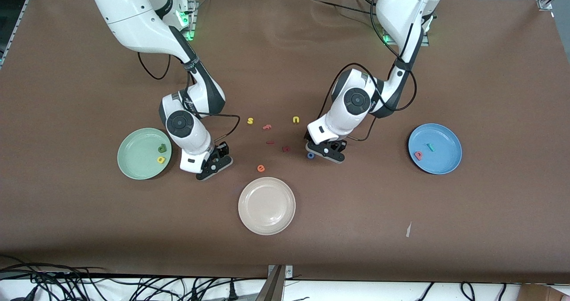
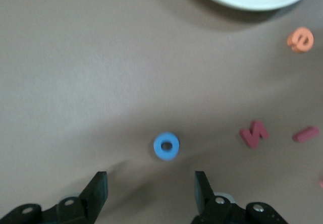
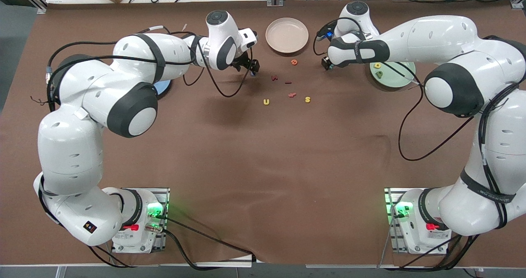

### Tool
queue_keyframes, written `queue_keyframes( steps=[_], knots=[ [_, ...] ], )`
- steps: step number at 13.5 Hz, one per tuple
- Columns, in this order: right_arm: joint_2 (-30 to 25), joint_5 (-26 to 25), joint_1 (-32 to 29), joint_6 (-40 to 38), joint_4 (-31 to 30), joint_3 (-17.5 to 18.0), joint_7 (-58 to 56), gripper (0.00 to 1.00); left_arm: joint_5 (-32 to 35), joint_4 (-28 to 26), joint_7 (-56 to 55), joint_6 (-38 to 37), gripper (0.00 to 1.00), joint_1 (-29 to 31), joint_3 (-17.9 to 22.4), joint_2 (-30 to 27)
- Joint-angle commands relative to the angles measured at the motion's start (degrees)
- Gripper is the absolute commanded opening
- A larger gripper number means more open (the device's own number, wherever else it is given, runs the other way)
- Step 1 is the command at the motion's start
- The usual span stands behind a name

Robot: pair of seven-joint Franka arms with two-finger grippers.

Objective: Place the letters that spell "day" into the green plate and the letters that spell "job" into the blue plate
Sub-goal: 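Grasp the cyan y with the right gripper while the left gripper reaches blue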

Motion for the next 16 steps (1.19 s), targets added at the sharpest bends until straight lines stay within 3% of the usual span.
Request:
queue_keyframes(
  steps=[1,7,8,10,12,16],
  knots=[
    [0.1,-0.4,-0.1,1.0,-0.1,0.3,-0.1,0.54,-1.8,2.9,-0.3,3.8,0.75,-2.8,2.1,3.6],
    [1.0,-0.4,0.1,2.4,-0.1,0.7,-0.1,0.46,-2.5,2.9,-1.9,4.1,0.74,-5.0,2.2,5.2],
    [1.0,-0.4,0.1,2.6,-0.1,0.7,0.0,0.41,-2.5,2.9,-2.3,4.1,0.74,-5.2,2.2,5.4],
    [1.0,-0.4,0.1,2.6,-0.1,0.7,0.1,0.38,-2.5,2.9,-3.1,4.1,0.64,-5.6,2.2,5.6],
    [1.0,-0.4,0.1,2.6,-0.1,0.7,0.0,0.29,-2.4,2.9,-3.1,4.1,0.52,-5.6,2.2,5.9],
    [1.0,-0.4,0.1,2.5,-0.1,0.7,0.1,0.18,-2.2,3.0,-2.2,4.1,0.50,-5.5,3.8,6.0]
  ],
)
